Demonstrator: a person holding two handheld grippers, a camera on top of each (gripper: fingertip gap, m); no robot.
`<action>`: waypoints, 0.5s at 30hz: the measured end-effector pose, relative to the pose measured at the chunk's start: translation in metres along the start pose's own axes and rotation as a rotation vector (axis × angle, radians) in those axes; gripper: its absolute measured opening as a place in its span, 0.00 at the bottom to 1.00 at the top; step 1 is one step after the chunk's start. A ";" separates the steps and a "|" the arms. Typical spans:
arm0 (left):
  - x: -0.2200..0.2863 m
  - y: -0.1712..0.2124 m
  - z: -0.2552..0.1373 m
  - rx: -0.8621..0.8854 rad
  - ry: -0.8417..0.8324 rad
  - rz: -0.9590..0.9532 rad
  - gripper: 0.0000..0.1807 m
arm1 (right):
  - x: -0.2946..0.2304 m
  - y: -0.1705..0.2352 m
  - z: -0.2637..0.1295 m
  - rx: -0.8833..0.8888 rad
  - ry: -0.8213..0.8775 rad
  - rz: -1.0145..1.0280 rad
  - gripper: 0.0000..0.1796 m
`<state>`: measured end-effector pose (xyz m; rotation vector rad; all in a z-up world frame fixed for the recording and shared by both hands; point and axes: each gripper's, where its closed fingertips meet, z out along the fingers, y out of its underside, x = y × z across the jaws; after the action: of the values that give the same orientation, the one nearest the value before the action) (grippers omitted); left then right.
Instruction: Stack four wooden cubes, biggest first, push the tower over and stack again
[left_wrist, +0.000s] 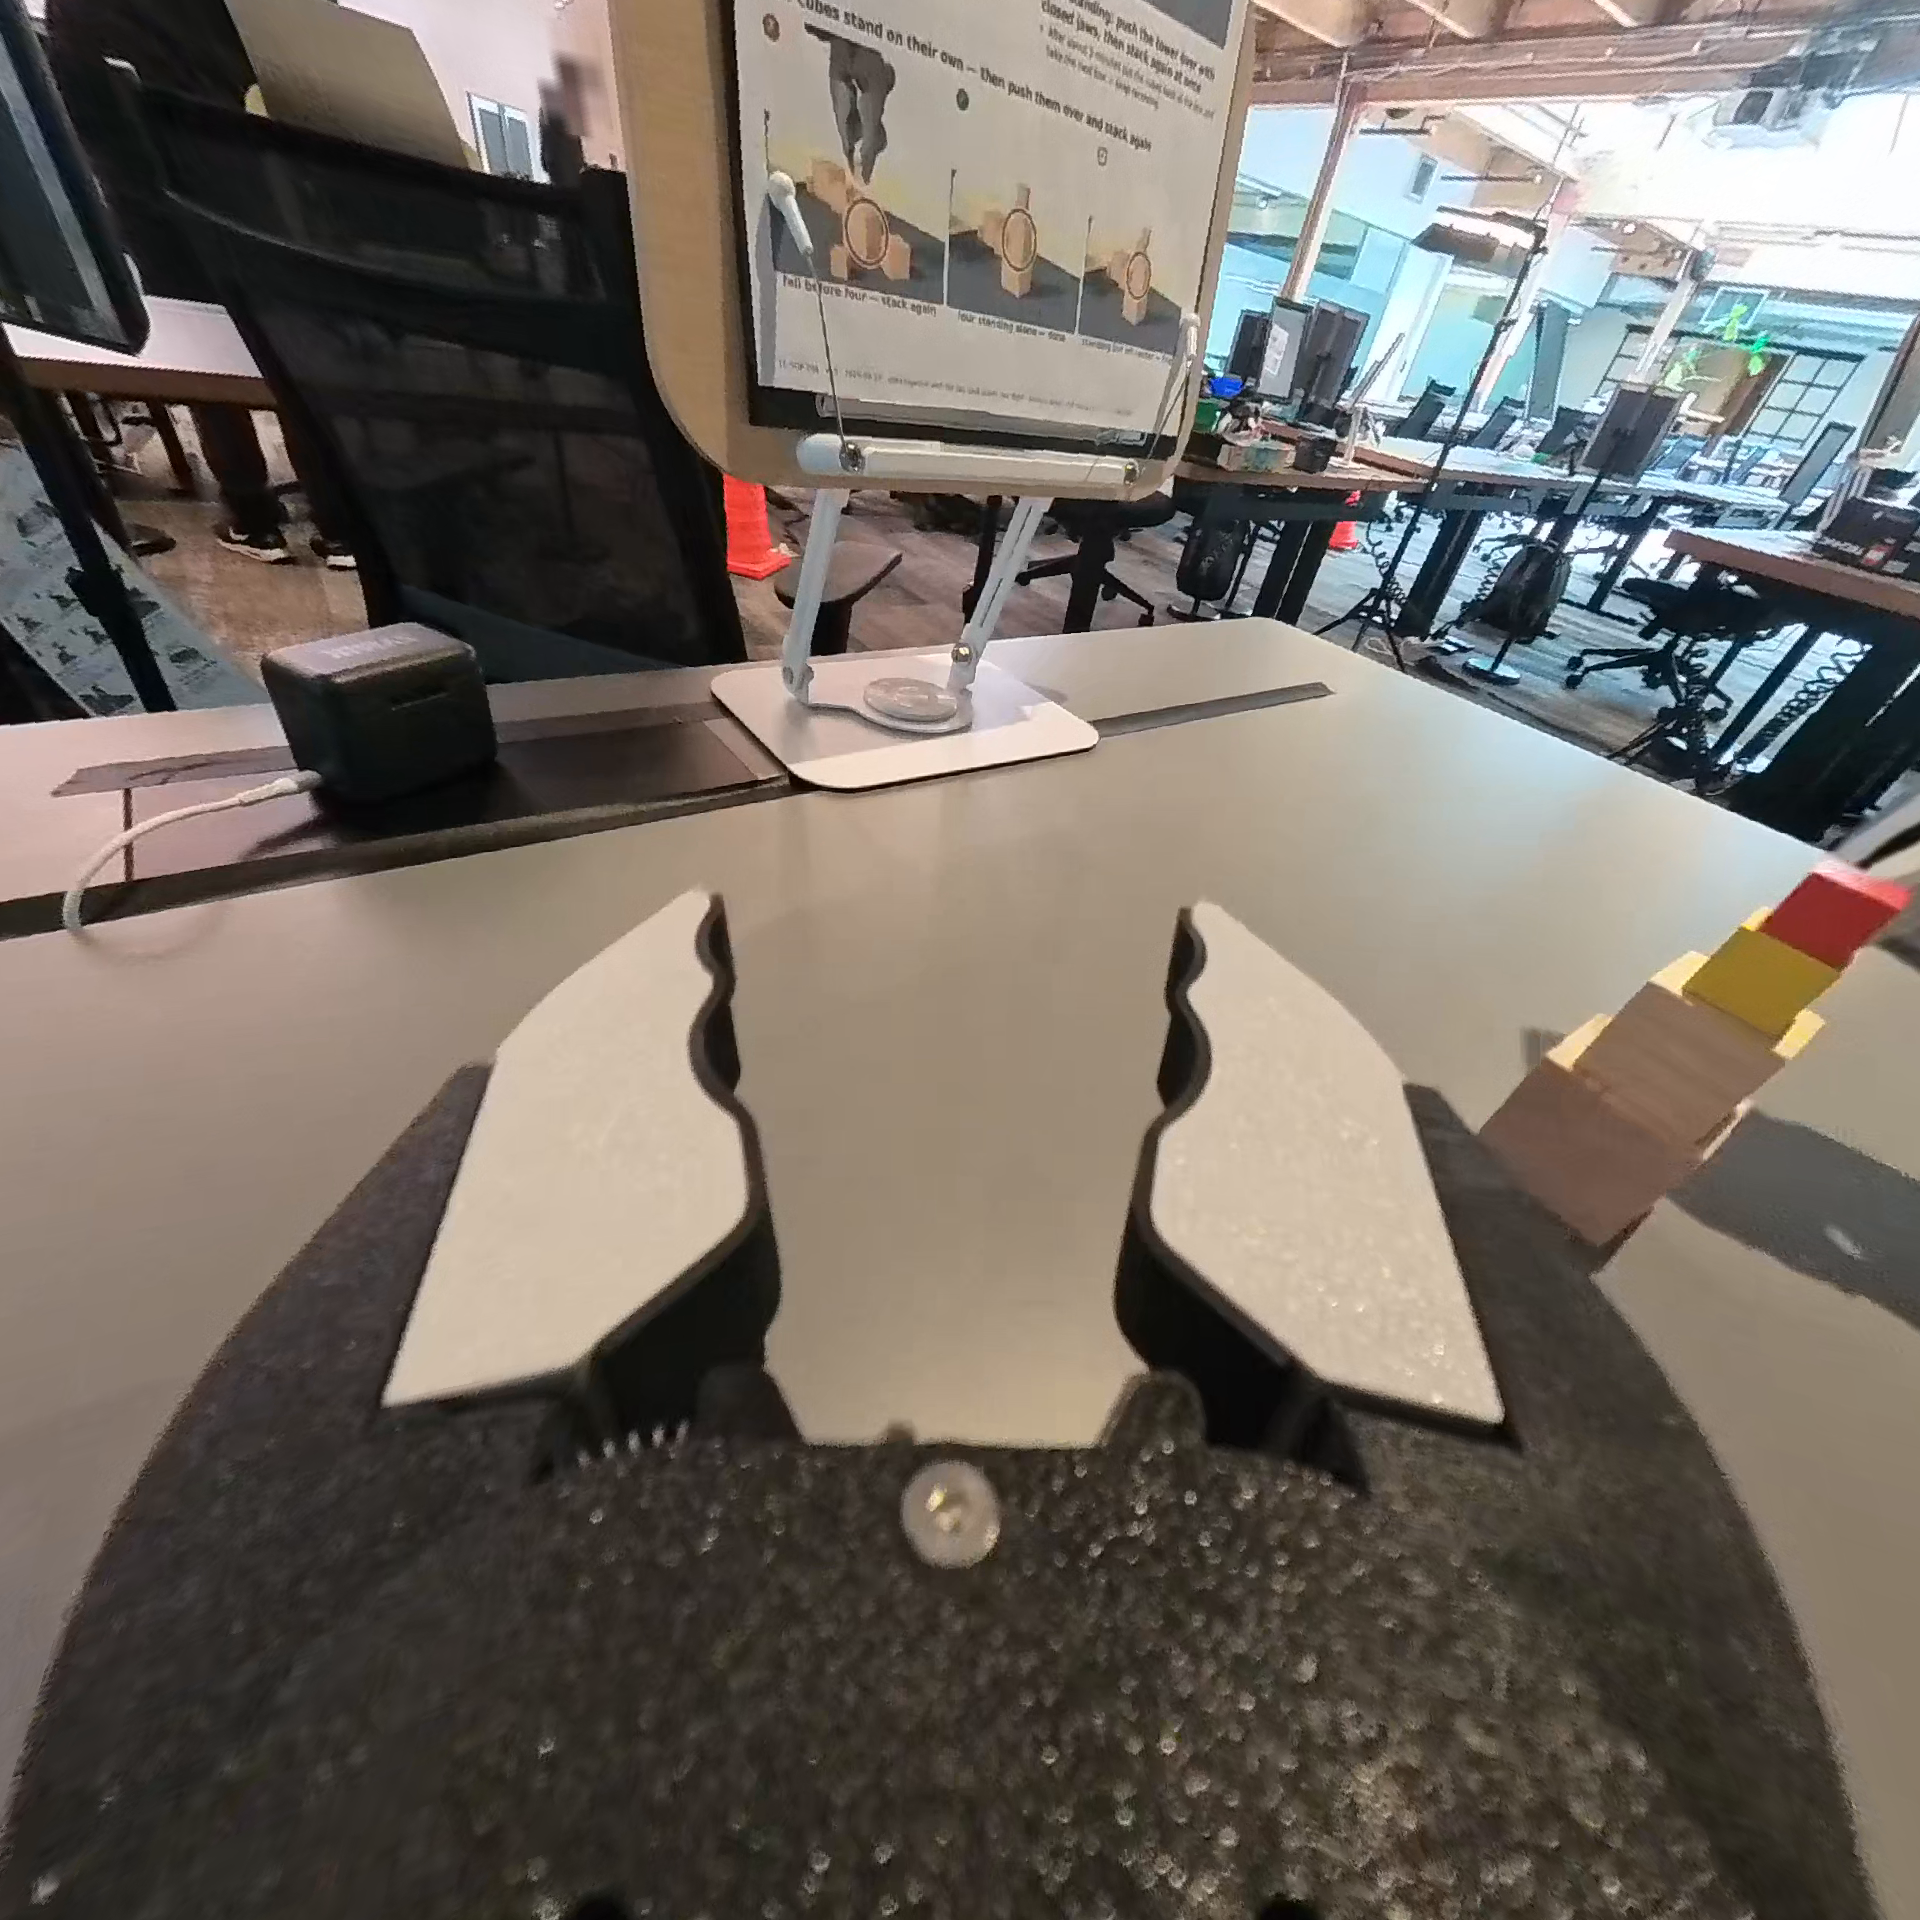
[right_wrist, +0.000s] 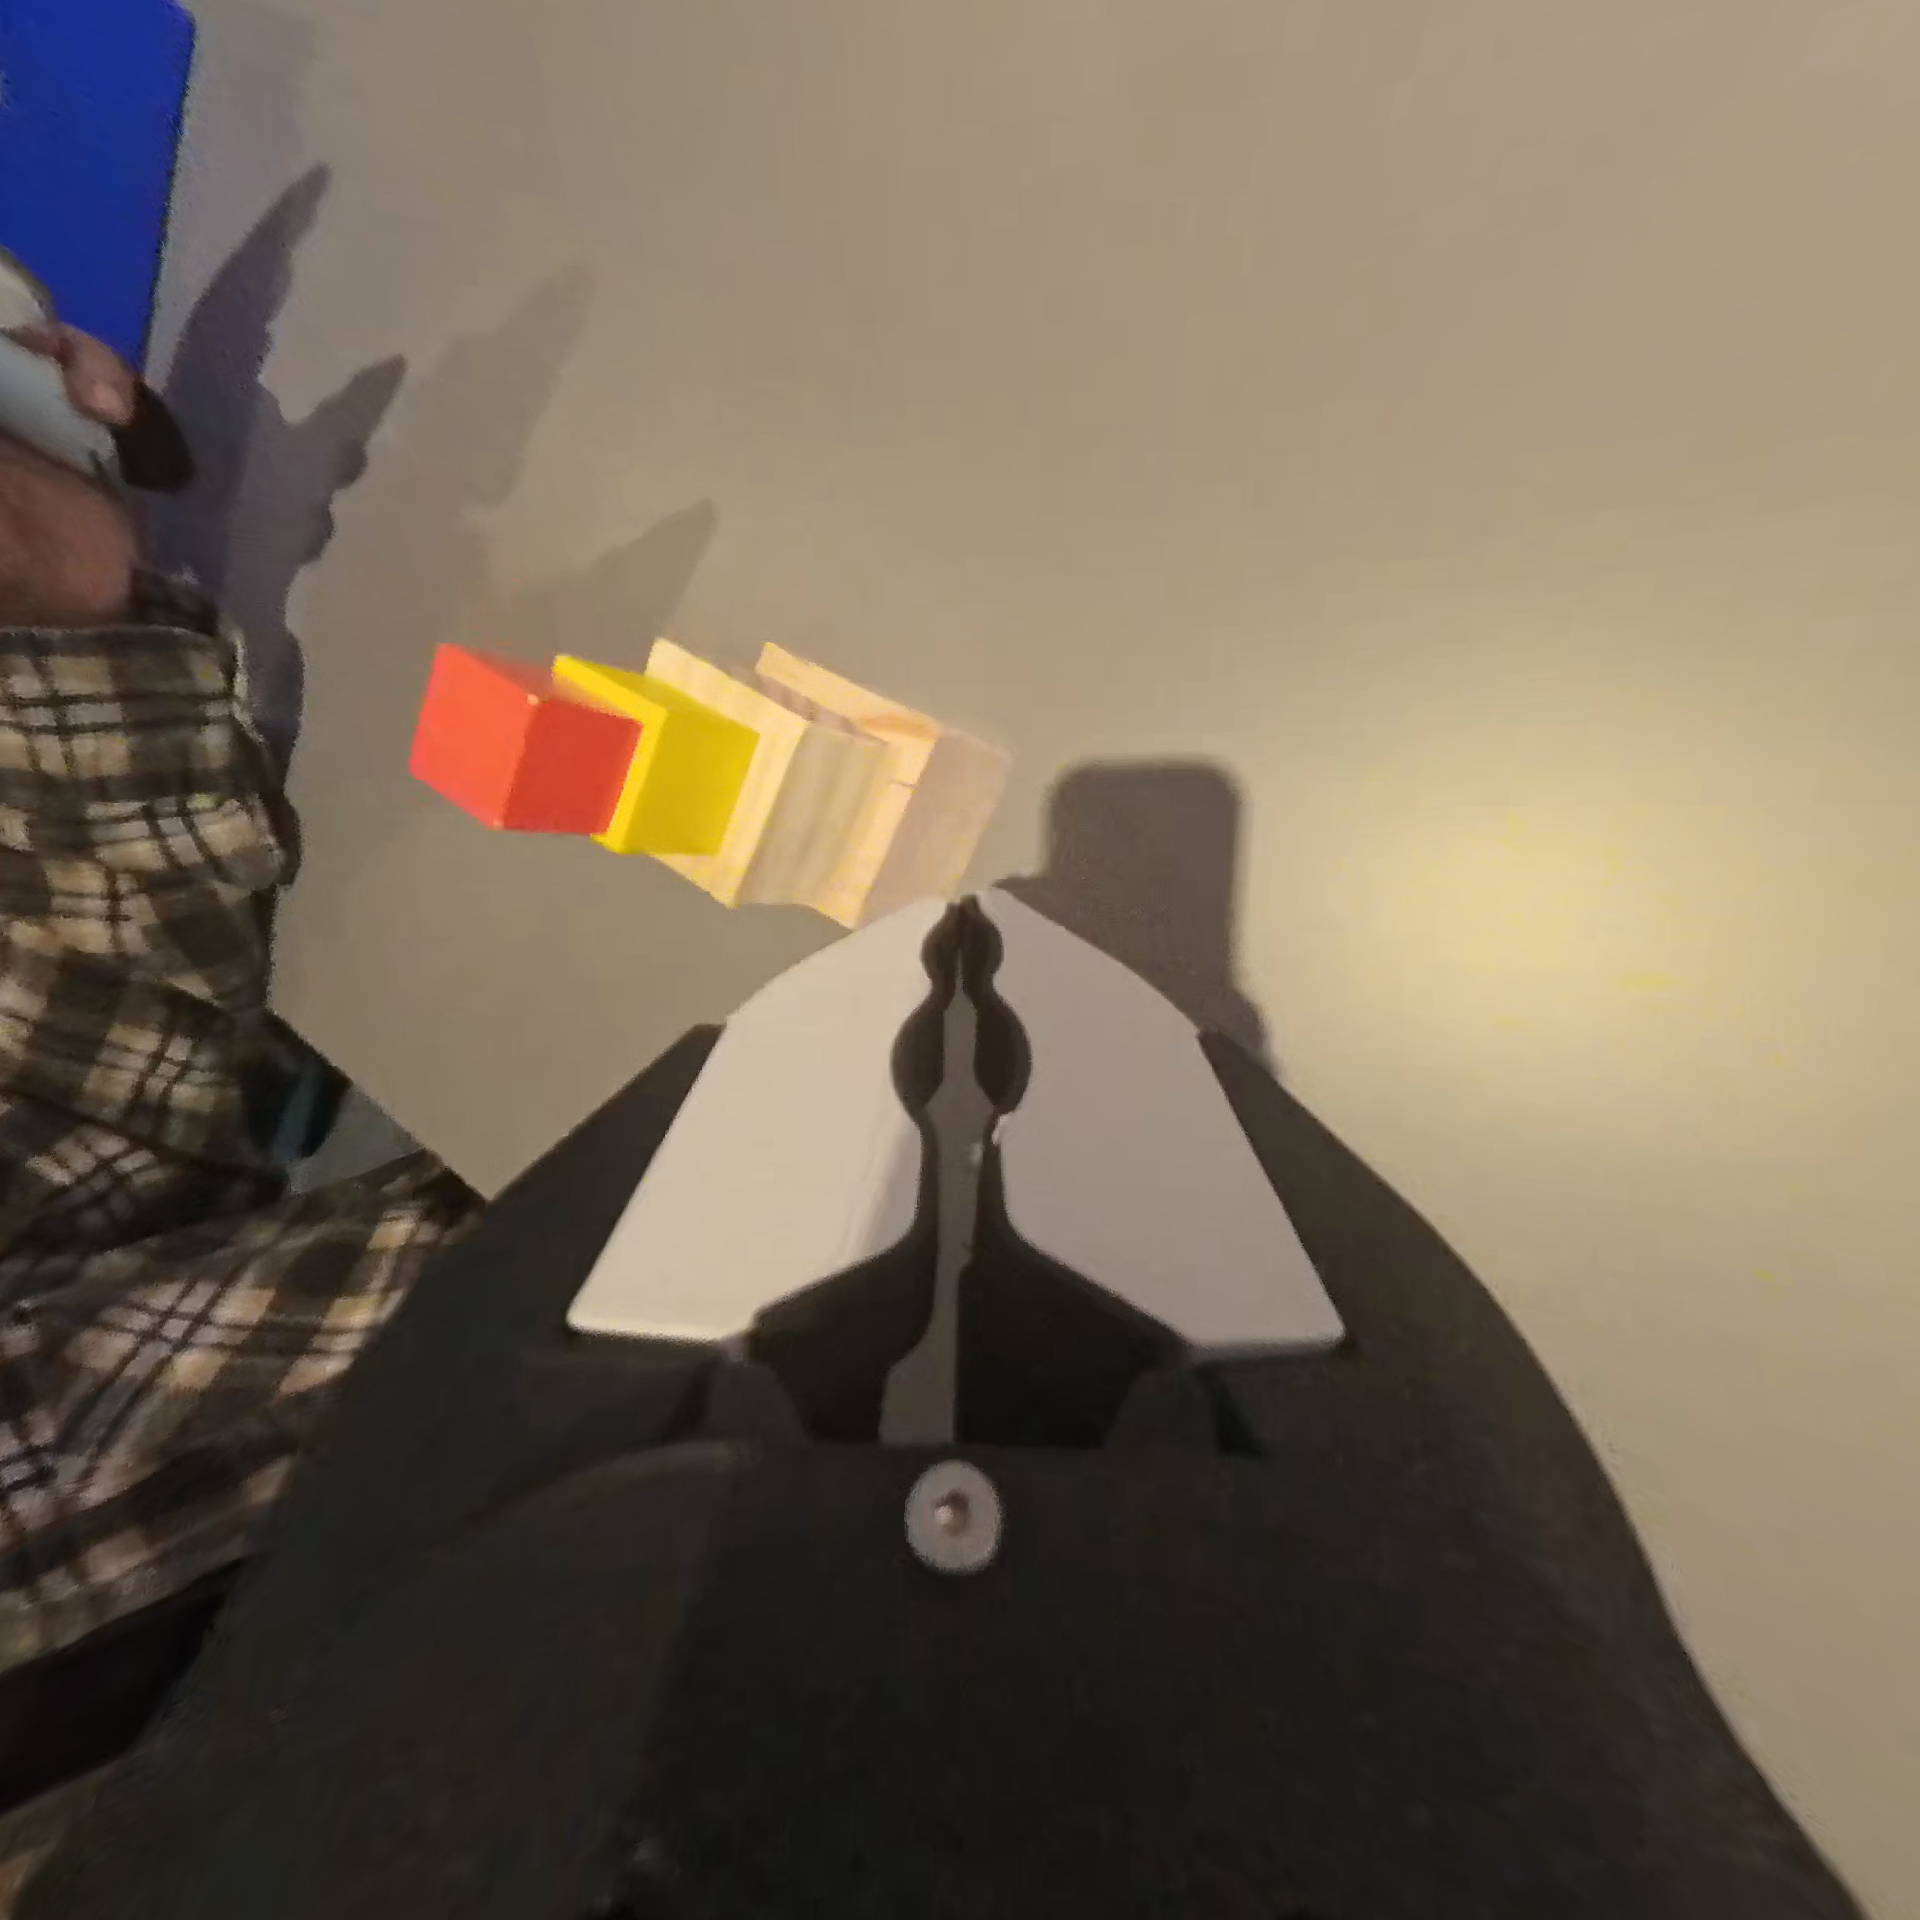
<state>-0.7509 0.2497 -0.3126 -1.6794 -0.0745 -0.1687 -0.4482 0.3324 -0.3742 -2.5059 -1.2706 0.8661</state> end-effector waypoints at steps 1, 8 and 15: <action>-0.001 0.001 0.000 -0.005 -0.003 -0.002 0.44 | -0.007 0.001 0.008 -0.015 -0.030 0.017 0.00; -0.006 0.002 0.000 -0.005 -0.020 -0.011 0.44 | -0.053 -0.023 0.034 0.019 -0.179 -0.001 0.00; -0.009 0.007 0.002 -0.023 -0.029 -0.010 0.44 | -0.054 -0.037 0.027 0.069 -0.203 -0.028 0.00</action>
<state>-0.7589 0.2511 -0.3208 -1.7046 -0.1033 -0.1533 -0.5134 0.3101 -0.3586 -2.3908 -1.3064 1.1619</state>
